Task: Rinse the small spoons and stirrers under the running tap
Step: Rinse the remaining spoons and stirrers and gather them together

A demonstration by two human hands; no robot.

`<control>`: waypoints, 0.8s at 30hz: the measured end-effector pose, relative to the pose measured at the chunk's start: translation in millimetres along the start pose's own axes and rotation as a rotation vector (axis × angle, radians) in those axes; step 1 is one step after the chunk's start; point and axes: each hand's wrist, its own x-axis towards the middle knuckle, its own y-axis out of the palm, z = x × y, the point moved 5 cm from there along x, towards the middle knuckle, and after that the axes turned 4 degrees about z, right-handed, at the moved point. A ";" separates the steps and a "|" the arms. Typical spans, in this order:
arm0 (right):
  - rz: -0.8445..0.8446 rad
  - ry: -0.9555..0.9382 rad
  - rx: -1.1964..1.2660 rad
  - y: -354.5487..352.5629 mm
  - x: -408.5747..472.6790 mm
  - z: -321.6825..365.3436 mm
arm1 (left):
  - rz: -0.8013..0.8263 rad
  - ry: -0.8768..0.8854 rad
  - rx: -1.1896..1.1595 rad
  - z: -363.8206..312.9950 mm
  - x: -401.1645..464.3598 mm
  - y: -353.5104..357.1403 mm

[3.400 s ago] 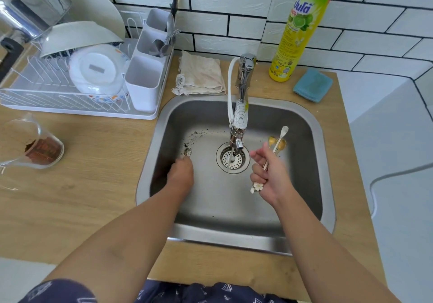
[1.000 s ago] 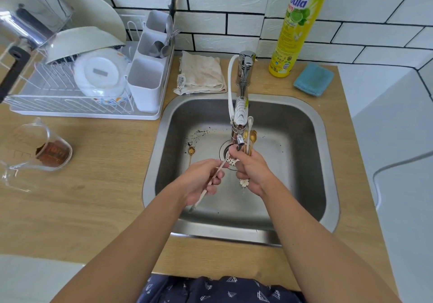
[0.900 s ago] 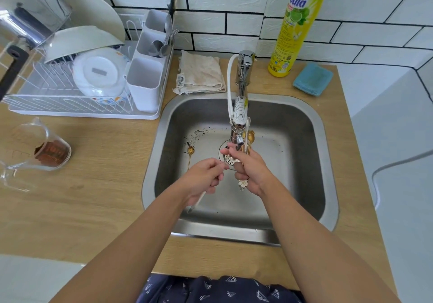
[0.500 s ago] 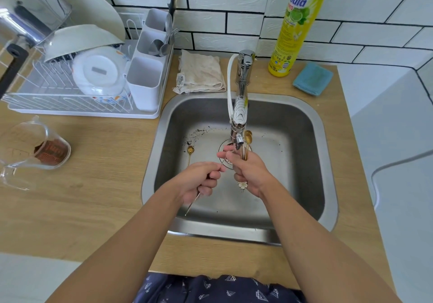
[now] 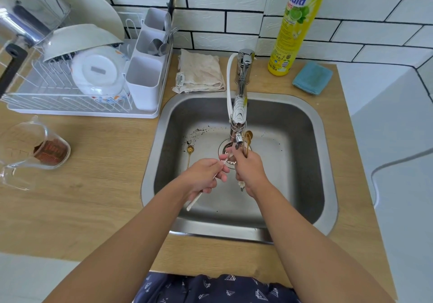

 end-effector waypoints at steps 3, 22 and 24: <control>0.028 -0.088 -0.068 -2.8 -2.4 3.2 | -0.031 0.039 0.048 -0.2 8.8 -2.2; -0.579 -0.065 0.277 -117.7 -12.8 18.6 | -0.049 0.177 -0.443 -26.8 56.3 44.0; -0.576 -0.058 0.282 -119.8 -13.2 18.0 | 0.121 0.162 -0.543 -23.3 52.3 43.3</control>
